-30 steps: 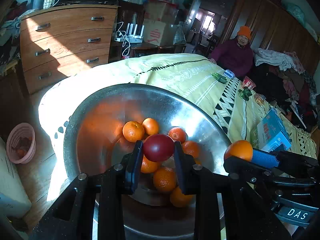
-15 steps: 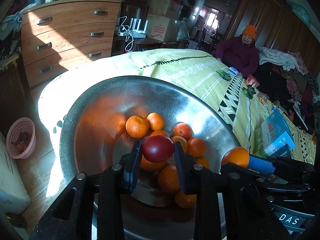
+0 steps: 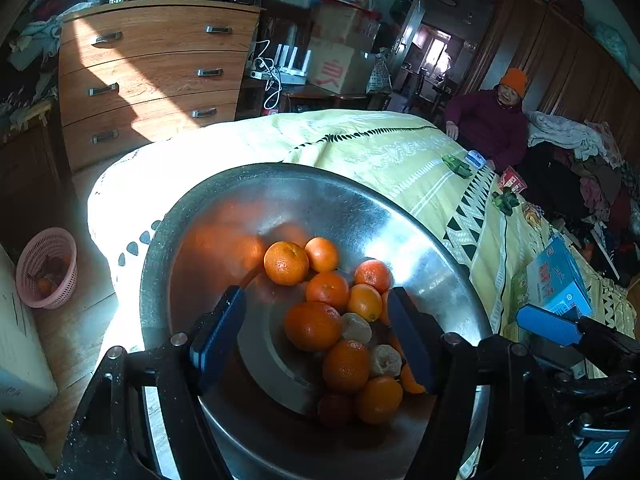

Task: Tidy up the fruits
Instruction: 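Open both tools to drop the tomato and orange into the bowl, then move both open tools back over the fruit pile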

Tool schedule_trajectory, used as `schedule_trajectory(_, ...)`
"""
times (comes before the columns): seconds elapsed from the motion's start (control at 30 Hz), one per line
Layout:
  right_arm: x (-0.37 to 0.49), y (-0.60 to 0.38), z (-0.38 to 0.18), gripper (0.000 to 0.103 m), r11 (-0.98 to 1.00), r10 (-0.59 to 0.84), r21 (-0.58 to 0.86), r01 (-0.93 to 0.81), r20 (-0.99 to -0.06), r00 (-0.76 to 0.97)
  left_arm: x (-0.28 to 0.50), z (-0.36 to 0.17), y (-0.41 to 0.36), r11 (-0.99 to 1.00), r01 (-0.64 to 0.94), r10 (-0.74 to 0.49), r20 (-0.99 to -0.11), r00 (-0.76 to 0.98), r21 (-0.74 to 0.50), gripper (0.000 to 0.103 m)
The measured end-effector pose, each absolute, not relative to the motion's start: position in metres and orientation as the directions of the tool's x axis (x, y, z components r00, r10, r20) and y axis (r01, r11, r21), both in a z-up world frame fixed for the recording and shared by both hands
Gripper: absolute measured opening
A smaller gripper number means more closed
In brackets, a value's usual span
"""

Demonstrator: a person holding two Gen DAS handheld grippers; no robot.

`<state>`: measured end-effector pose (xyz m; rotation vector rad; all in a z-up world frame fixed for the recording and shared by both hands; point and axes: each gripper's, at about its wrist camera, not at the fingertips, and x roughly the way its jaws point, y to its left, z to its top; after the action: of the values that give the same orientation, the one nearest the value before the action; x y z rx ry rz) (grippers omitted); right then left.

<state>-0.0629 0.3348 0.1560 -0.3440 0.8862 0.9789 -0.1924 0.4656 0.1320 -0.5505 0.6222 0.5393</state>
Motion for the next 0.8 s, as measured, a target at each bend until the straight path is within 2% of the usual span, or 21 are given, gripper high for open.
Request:
schedule_trajectory(0.37,-0.074,0.292,0.199,0.08,0.584,0.59,0.046,-0.811,-0.71,0.384,-0.194,0.17,0.439,0.756,-0.566,0.295,-0.602,0.742,-0.328,0.074)
schedule_trajectory(0.47,-0.074,0.273,0.21,0.081,0.606,0.58,0.023,-0.795,-0.697,0.422,-0.193,0.189,0.423,0.776,-0.529,0.287,-0.556,0.78,-0.342,0.074)
schedule_trajectory(0.8,-0.07,0.203,0.23,0.081,0.71,0.51,-0.057,-0.702,-0.647,0.567,-0.18,0.234,0.347,0.863,-0.344,0.195,-0.385,0.902,-0.371,0.084)
